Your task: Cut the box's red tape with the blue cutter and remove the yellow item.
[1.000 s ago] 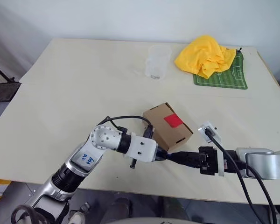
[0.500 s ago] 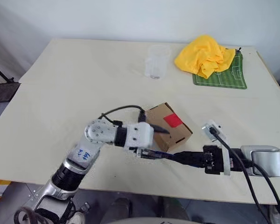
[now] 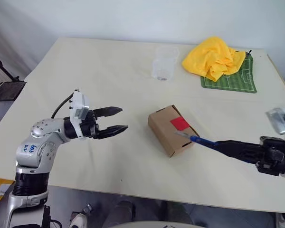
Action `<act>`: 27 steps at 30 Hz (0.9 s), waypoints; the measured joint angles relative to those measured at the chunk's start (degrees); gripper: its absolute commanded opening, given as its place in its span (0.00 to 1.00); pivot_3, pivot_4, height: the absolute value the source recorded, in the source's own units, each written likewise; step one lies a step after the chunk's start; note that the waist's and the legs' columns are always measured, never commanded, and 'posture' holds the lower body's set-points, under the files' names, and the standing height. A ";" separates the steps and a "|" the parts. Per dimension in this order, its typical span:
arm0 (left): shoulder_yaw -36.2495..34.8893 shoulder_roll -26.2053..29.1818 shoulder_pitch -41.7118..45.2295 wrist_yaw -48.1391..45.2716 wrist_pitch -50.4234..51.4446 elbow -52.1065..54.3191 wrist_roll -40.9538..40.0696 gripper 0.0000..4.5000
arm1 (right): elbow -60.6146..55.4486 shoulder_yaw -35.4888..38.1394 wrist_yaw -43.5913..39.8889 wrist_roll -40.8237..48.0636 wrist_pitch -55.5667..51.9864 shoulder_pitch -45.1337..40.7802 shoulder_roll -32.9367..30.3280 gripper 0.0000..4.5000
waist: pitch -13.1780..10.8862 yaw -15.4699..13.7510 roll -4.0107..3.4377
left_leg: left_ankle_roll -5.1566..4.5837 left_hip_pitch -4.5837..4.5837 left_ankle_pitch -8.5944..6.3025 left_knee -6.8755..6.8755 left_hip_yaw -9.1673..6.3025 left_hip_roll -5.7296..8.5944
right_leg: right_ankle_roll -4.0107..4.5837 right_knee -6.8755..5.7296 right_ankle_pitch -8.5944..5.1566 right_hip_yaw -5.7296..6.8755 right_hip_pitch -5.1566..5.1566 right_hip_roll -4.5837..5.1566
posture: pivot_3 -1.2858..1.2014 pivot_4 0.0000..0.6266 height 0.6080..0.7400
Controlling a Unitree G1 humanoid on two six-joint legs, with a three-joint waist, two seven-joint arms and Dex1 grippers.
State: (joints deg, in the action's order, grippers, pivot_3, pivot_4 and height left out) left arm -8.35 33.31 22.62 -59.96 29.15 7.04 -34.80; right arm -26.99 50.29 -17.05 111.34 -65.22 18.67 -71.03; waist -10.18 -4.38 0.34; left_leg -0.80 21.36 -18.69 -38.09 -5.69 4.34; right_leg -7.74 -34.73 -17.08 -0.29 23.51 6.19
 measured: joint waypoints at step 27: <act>22.24 -8.57 21.25 -0.98 -5.96 -15.26 16.28 0.00 | 0.66 -20.26 22.07 -0.09 13.27 -19.25 -12.14 0.01 | -0.07 1.90 -0.05 | 0.09 0.18 0.13 0.08 0.10 -0.01 | 0.05 -0.13 0.05 0.10 0.25 -0.01 | 0.52 0.24 1.00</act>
State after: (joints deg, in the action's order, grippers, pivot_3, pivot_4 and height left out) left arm 13.89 24.74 43.87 -60.94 23.19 -8.23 -18.52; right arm -26.32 30.03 5.02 111.25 -51.94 -0.58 -83.17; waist -10.25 -2.48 0.29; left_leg -0.72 21.53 -18.56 -38.01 -5.59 4.33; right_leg -7.69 -34.86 -17.03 -0.19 23.75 6.18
